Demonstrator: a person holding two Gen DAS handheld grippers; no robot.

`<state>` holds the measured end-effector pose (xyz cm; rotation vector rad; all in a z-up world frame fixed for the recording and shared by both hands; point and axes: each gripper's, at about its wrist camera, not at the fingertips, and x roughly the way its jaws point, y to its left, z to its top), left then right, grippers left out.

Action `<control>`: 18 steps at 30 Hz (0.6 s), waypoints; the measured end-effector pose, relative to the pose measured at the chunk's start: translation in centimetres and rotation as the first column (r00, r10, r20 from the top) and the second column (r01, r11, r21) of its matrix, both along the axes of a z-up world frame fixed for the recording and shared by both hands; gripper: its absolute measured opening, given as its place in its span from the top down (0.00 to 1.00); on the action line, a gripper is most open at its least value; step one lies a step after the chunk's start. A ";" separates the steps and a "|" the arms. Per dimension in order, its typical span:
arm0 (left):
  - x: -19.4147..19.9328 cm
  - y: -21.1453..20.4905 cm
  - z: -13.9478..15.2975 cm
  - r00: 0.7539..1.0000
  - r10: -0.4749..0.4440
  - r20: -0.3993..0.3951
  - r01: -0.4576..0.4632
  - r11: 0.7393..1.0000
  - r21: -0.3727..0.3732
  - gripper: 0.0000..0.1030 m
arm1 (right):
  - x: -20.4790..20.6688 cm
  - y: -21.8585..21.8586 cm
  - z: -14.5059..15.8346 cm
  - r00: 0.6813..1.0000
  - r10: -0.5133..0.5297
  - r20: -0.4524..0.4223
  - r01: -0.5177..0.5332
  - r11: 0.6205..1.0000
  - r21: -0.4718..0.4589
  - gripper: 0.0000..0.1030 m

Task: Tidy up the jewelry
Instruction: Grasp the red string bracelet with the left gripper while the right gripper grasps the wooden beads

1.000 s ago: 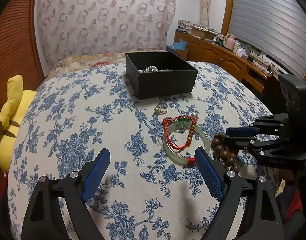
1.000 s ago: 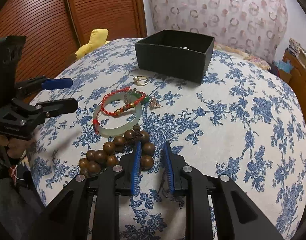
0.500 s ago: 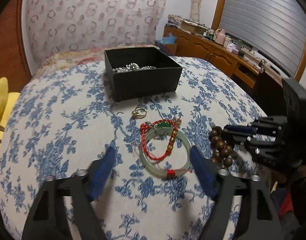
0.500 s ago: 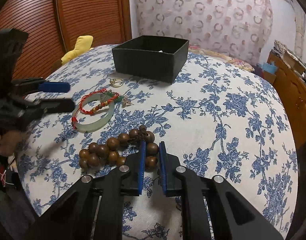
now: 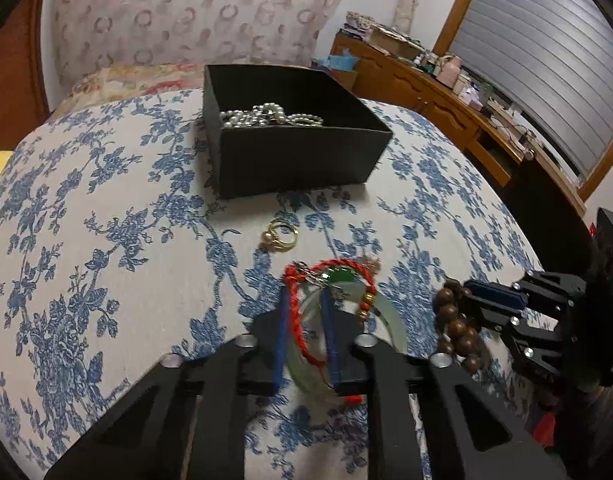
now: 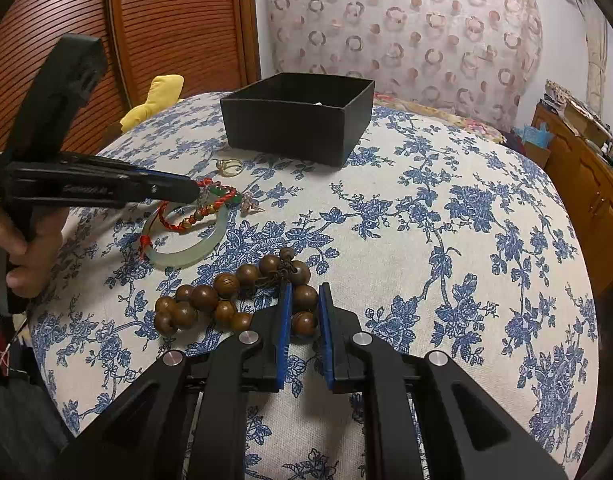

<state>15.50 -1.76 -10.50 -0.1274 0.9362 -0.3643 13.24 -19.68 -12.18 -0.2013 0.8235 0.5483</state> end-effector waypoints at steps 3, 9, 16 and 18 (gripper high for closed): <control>0.0 0.4 0.3 1.000 0.001 0.015 -0.001 1.000 -0.011 0.98 | 0.0 0.0 0.0 1.000 0.002 -0.003 -0.002 1.000 0.003 0.85; -0.1 0.3 1.0 0.999 -0.018 0.037 0.018 1.000 -0.006 0.98 | 0.0 0.0 0.0 1.000 0.002 -0.003 -0.002 1.000 0.003 0.85; -1.1 0.0 3.6 0.993 -0.021 0.112 0.024 0.999 -0.026 0.98 | 0.0 0.1 0.0 1.000 0.005 -0.003 -0.005 1.000 0.003 0.85; -1.3 -0.3 4.4 0.991 -0.024 0.130 0.027 0.999 -0.023 0.98 | 0.0 0.0 0.2 1.000 0.013 -0.003 -0.013 1.000 0.014 0.85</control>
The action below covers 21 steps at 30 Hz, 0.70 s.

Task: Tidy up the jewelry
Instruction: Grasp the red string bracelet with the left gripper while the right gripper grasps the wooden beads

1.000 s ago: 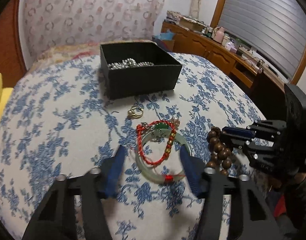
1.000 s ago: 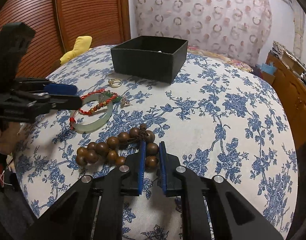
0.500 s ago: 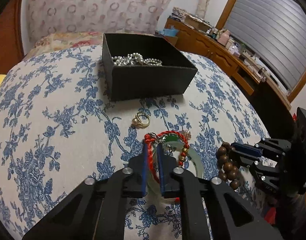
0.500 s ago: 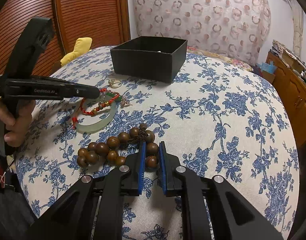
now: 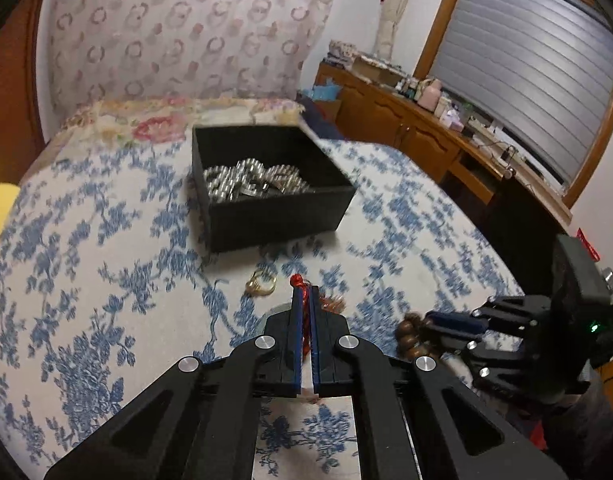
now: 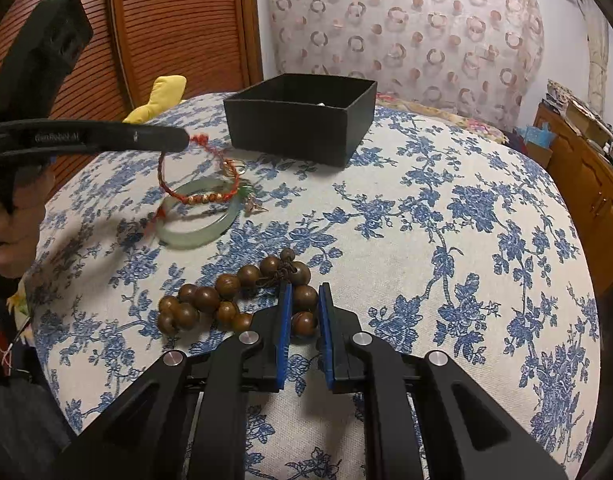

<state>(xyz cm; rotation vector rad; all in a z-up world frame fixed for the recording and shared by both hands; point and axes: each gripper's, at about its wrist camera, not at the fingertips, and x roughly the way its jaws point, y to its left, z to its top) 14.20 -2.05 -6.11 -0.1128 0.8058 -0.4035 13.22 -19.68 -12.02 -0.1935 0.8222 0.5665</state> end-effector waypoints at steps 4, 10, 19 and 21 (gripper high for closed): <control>-0.5 -0.2 1.5 0.999 -0.009 0.036 0.009 1.000 0.002 0.98 | -0.3 -0.1 0.3 1.000 -0.001 0.013 0.001 1.000 0.002 0.86; -1.3 0.0 3.1 0.997 -0.016 0.073 0.017 1.000 -0.014 0.98 | -0.6 0.2 1.2 0.999 -0.003 0.042 0.003 1.000 0.004 0.86; -1.5 0.6 3.4 0.997 -0.013 0.077 0.015 1.000 -0.018 0.98 | -0.7 0.9 2.4 0.998 0.016 0.065 -0.016 1.000 0.003 0.86; -1.4 1.0 3.1 0.997 -0.003 0.072 0.004 1.000 -0.016 0.98 | -0.7 1.0 2.4 0.998 0.015 0.063 -0.015 1.000 0.004 0.85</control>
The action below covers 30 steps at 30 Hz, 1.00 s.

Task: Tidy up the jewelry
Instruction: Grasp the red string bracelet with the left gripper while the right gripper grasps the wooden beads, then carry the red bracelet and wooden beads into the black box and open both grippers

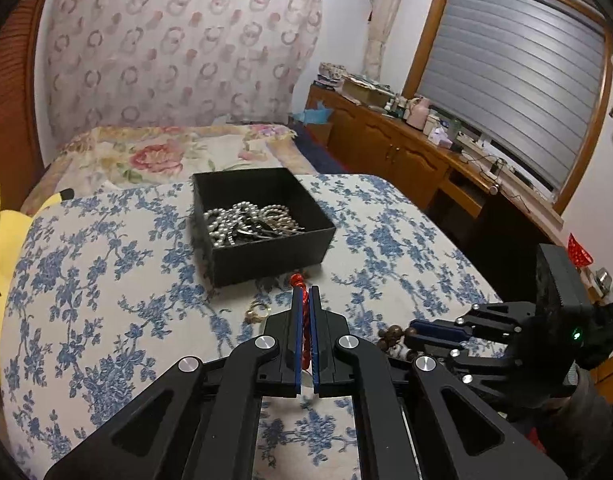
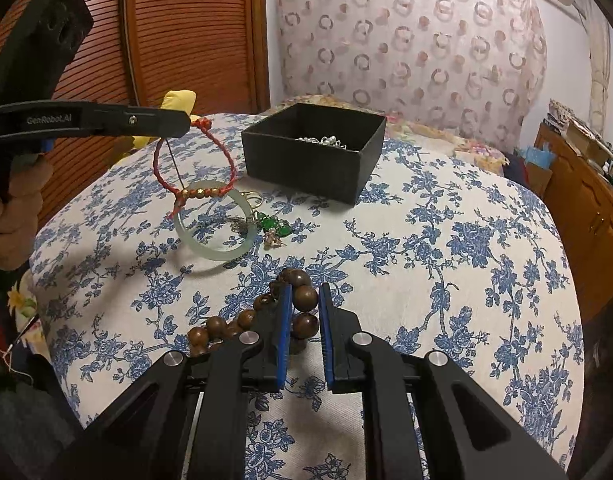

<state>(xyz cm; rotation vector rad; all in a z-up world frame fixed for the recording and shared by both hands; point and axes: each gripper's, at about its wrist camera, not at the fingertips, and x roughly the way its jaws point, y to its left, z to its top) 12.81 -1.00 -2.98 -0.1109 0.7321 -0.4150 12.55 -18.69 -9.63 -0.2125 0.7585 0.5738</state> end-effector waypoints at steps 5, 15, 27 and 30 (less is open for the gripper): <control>0.0 1.6 -0.7 1.000 0.016 -0.013 -0.017 1.000 -0.021 0.98 | -0.1 0.2 -0.1 1.000 0.004 -0.001 -0.004 1.000 -0.001 0.86; -0.8 4.2 -0.5 0.998 0.066 -0.010 -0.066 0.998 -0.023 0.98 | 0.0 0.4 0.3 1.000 0.006 0.007 -0.007 1.000 0.016 0.86; 0.4 3.4 1.6 0.996 0.072 0.045 -0.073 0.997 0.008 0.98 | 1.1 1.4 4.3 0.995 0.025 0.093 -0.029 0.999 0.042 0.86; 1.0 2.8 2.2 0.996 0.067 0.060 -0.068 0.997 0.026 0.98 | 1.7 1.8 5.9 0.991 0.029 0.128 -0.035 0.998 0.047 0.86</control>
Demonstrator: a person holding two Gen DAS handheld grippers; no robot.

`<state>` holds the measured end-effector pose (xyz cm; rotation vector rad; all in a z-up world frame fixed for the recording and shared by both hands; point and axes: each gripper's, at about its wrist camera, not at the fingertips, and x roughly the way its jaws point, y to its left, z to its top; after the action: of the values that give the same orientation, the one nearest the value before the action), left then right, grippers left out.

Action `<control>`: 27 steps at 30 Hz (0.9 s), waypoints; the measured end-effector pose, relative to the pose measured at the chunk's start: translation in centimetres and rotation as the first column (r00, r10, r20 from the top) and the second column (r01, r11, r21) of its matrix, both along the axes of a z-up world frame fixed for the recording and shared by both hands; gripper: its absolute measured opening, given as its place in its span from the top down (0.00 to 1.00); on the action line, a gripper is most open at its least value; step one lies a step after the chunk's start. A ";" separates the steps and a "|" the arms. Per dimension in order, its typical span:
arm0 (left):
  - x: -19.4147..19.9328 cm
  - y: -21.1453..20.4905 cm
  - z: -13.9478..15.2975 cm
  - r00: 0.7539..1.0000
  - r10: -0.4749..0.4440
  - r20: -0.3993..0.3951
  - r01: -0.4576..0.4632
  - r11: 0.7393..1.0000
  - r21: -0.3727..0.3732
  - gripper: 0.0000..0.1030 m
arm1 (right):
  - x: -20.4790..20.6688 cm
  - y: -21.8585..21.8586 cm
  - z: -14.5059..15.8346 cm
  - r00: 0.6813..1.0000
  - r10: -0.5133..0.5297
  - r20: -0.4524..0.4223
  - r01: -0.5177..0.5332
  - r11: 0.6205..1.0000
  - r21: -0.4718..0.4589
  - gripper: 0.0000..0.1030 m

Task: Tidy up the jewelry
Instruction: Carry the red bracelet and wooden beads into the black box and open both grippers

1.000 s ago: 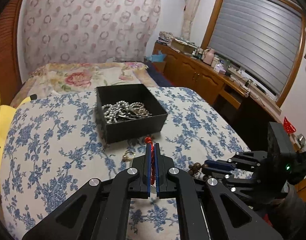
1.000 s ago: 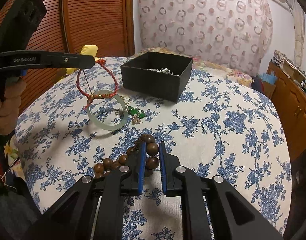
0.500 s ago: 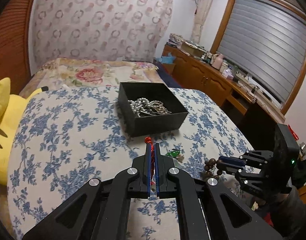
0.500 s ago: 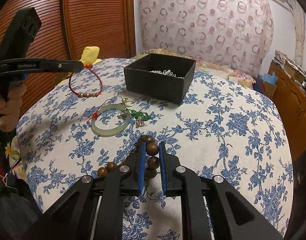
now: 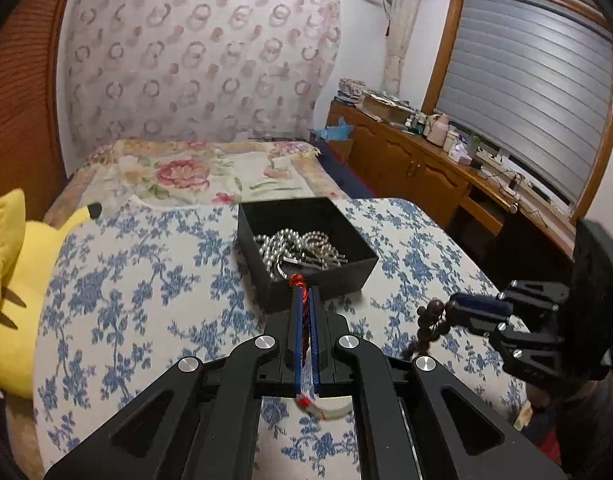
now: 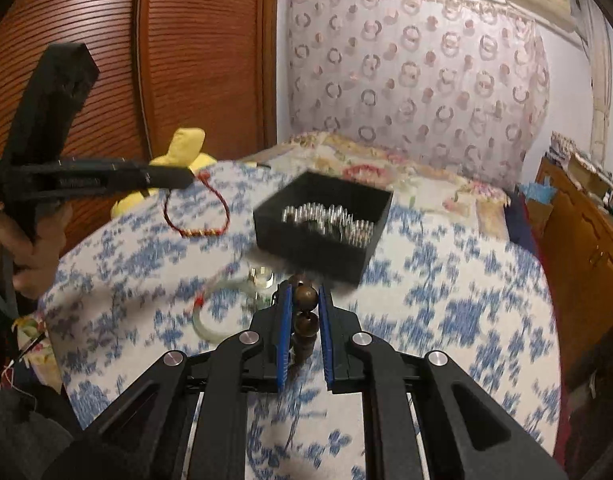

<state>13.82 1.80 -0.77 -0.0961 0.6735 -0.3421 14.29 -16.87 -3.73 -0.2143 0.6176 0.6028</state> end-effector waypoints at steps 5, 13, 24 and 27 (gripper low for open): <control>1.3 -0.8 0.8 1.000 -0.003 0.023 0.002 1.000 0.025 0.98 | 1.7 0.7 2.7 0.998 -0.003 0.066 0.002 1.000 0.009 0.86; 3.4 -1.4 1.1 0.999 0.014 0.035 -0.016 0.998 0.060 0.98 | 5.0 1.9 5.4 0.990 -0.008 0.142 0.007 1.000 0.007 0.86; 5.7 -1.6 1.2 0.999 0.026 0.029 -0.028 0.997 0.078 0.98 | 11.4 3.0 3.9 0.997 -0.038 0.062 0.038 0.999 0.000 0.86; 6.2 -1.8 1.1 0.999 0.032 0.025 -0.034 0.996 0.086 0.98 | 12.5 3.1 2.8 0.999 -0.042 0.019 0.042 0.999 0.009 0.86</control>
<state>20.07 0.04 0.30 -0.0206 0.6619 -0.2816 26.75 -13.81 -0.90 -0.1979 0.5994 0.5621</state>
